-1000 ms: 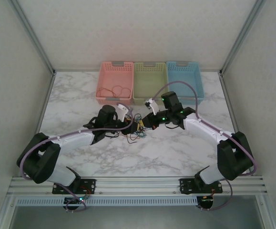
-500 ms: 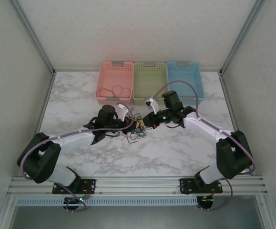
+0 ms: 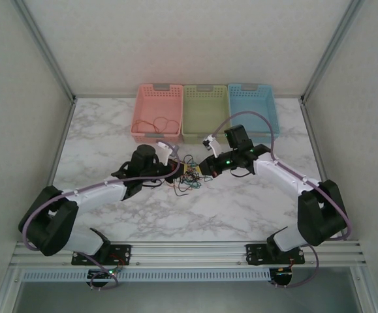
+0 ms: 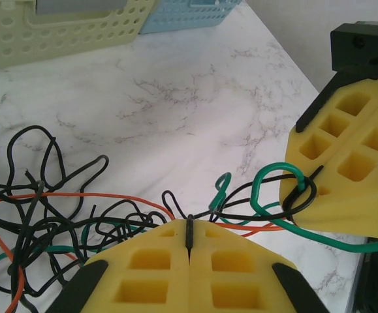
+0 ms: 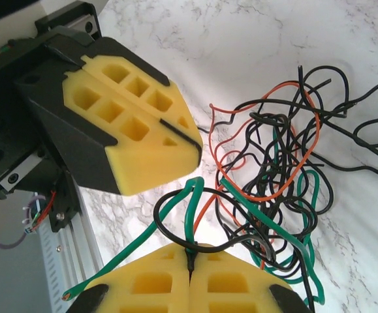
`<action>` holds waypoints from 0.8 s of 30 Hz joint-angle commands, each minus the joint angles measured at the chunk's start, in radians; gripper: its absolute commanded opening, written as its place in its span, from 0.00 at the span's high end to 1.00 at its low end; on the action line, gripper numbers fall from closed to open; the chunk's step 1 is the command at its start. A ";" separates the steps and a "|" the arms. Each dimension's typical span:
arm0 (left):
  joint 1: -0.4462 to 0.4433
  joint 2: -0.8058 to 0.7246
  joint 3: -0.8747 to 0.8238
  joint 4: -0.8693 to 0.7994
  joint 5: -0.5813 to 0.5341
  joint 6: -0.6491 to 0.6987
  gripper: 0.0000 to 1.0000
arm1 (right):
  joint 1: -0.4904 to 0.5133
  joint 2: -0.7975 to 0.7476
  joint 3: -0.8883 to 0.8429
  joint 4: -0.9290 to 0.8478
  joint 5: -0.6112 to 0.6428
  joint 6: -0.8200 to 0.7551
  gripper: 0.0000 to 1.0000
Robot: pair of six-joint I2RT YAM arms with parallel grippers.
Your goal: Untangle the cables
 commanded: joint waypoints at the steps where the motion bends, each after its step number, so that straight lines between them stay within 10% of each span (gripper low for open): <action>1: -0.006 -0.047 -0.017 -0.034 -0.022 0.015 1.00 | -0.005 -0.008 0.068 -0.129 0.064 -0.015 1.00; 13: -0.007 -0.072 0.004 -0.092 -0.001 0.037 1.00 | 0.006 0.076 0.165 -0.475 0.206 -0.086 1.00; 24: -0.008 -0.076 0.040 -0.130 0.064 0.046 0.72 | 0.022 0.055 0.164 -0.395 -0.116 -0.110 1.00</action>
